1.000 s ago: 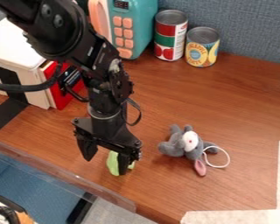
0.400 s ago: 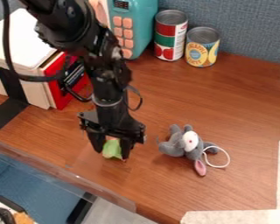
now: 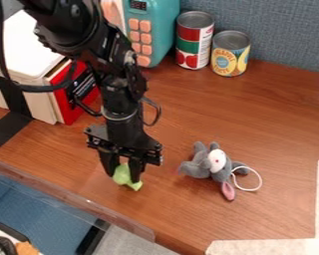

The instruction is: Take the broccoli and put it on the top of drawer

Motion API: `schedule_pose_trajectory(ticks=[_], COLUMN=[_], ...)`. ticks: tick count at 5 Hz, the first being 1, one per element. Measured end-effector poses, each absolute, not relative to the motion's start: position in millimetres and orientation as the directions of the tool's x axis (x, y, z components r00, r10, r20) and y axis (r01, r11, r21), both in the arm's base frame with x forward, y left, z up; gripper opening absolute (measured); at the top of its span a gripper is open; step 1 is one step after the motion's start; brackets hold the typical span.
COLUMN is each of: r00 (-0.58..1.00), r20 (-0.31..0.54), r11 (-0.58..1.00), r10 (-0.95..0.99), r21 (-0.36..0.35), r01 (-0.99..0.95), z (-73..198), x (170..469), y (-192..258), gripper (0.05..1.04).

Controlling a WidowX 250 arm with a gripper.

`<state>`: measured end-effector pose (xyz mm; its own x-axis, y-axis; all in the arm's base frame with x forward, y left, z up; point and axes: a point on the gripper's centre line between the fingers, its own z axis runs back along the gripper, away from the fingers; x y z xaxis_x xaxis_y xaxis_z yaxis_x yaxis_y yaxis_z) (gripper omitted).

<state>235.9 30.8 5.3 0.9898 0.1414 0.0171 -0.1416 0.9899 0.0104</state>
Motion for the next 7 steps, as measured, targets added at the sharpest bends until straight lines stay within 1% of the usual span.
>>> schedule_pose_trajectory(ticks=[1,2,3,4,5,6,7], r00=[0.985,0.965,0.937,0.882,0.843,0.825,0.825], r20=[0.052,0.125,0.164,0.174,0.194,0.217,0.207], r11=[0.986,0.973,0.950,0.896,0.860,0.842,0.836], r10=[0.164,0.232,0.309,0.437,0.501,0.522,0.526], r21=[-0.008,-0.030,-0.019,-0.004,-0.003,0.021,0.051], r01=[-0.164,-0.230,-0.310,-0.443,-0.510,-0.539,-0.546], z=[34.7,80.7,122.9,136.2,139.9,137.9,133.0], x=[249.7,276.1,295.4,312.9,322.6,321.6,318.3], y=[41.5,67.8,107.0,159.9,200.2,227.2,235.8], gripper=[0.503,0.503,0.503,0.503,0.502,0.503,0.502])
